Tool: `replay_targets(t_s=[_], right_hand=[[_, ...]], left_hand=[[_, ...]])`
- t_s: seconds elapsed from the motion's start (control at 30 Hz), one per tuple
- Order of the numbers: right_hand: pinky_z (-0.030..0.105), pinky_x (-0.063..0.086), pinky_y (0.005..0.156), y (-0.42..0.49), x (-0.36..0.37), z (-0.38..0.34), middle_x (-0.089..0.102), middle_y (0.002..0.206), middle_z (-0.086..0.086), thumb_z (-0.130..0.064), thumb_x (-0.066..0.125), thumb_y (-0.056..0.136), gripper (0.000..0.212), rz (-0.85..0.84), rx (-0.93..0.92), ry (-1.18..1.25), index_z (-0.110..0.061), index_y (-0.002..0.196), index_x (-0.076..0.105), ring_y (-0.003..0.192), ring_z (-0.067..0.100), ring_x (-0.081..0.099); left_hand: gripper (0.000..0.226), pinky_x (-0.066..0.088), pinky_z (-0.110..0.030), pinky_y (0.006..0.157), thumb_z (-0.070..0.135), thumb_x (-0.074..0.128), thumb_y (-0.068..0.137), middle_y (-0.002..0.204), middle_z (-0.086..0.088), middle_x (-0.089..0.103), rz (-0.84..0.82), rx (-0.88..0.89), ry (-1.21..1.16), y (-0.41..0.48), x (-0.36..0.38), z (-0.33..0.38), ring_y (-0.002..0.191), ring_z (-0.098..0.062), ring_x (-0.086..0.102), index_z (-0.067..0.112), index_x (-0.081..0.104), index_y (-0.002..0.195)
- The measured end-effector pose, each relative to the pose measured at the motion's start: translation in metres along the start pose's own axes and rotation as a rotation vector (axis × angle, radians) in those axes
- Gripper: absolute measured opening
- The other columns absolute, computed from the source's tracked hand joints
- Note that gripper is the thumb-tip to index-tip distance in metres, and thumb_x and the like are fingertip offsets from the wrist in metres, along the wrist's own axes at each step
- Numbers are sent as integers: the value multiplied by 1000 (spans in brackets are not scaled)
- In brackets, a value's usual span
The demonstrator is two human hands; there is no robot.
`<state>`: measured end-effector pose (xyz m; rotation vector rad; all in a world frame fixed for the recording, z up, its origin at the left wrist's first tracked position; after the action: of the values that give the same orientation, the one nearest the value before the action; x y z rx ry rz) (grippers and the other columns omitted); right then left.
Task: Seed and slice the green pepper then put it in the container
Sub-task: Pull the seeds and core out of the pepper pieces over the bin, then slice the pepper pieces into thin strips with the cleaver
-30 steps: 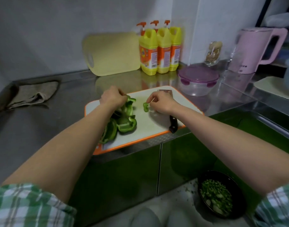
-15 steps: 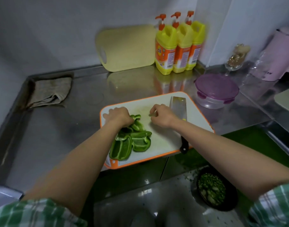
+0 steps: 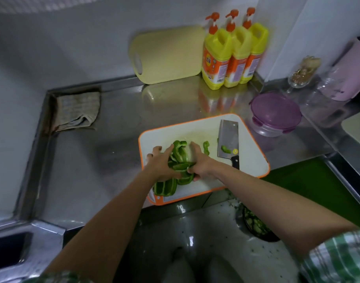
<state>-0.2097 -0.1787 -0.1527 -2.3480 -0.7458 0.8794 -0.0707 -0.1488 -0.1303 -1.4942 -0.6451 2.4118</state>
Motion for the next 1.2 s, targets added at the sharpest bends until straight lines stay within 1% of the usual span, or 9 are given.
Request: replay_targets(t_s=[0.1,0.23,0.57,0.63,0.73,0.83,0.97,1.1,1.2], right_hand=[[40,58,61,5,-2,-7,37,142,17,3,62,87,105,3,-38,16,-39,150,-10,87,38,63],[43,58,71,7,6,-22,45,138,17,-3,58,90,83,-13,-93,-94,-30,152,10,104,38,60],[34,45,98,14,36,-56,48,140,12,-4,58,89,67,-27,-196,-208,-20,148,30,124,31,48],[31,45,93,13,32,-58,49,139,12,-7,59,88,69,-42,-226,-258,-22,148,29,122,30,50],[33,46,89,15,9,-51,53,131,11,-18,61,87,63,18,-222,-297,-20,145,36,116,29,53],[32,46,82,17,-27,-38,60,109,7,-19,57,88,41,161,-177,-234,-15,129,53,99,23,58],[34,44,81,12,-75,-16,60,112,14,-14,58,85,27,431,-81,-231,-6,111,52,103,32,58],[43,44,92,-2,-105,31,43,130,17,-34,62,87,56,555,237,-386,-5,127,36,120,34,48],[43,41,95,-11,-108,62,32,131,13,-33,70,80,73,494,403,-411,-9,132,25,122,35,38]], left_hand=[[125,32,-55,109,52,85,62,158,0,-7,-36,27,93,-2,4,-4,141,-36,5,41,-1,152],[126,35,-62,104,53,84,62,160,3,-10,-14,38,190,-3,3,-5,145,-36,-1,43,-4,152],[99,37,-52,105,59,77,67,156,1,12,3,-66,120,-1,-15,-30,139,-37,13,34,22,147],[99,32,-56,108,63,74,68,157,0,11,-9,-66,146,0,-16,-32,141,-36,11,35,21,148],[97,8,-64,112,76,61,69,158,-1,10,81,-56,228,0,-21,-26,145,-34,5,35,24,149],[87,4,-57,116,75,55,74,153,-7,24,278,-26,264,2,-36,-11,143,-33,13,26,36,144],[65,17,-45,115,53,58,84,147,-7,36,358,128,301,11,-41,21,137,-33,26,25,42,140],[65,5,-48,120,54,57,86,159,-4,16,176,208,428,20,-15,36,146,-30,9,32,38,144],[75,2,-53,119,62,60,80,162,-3,5,139,206,511,20,-4,36,148,-31,3,28,38,143]])
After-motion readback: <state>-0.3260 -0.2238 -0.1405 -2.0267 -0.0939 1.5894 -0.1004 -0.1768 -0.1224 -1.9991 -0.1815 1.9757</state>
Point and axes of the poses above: each hand's wrist, its own y-axis towards the middle knuckle, its own x-axis out of the palm, z = x × y, the point moved 8 cm from there along y, towards the middle knuckle
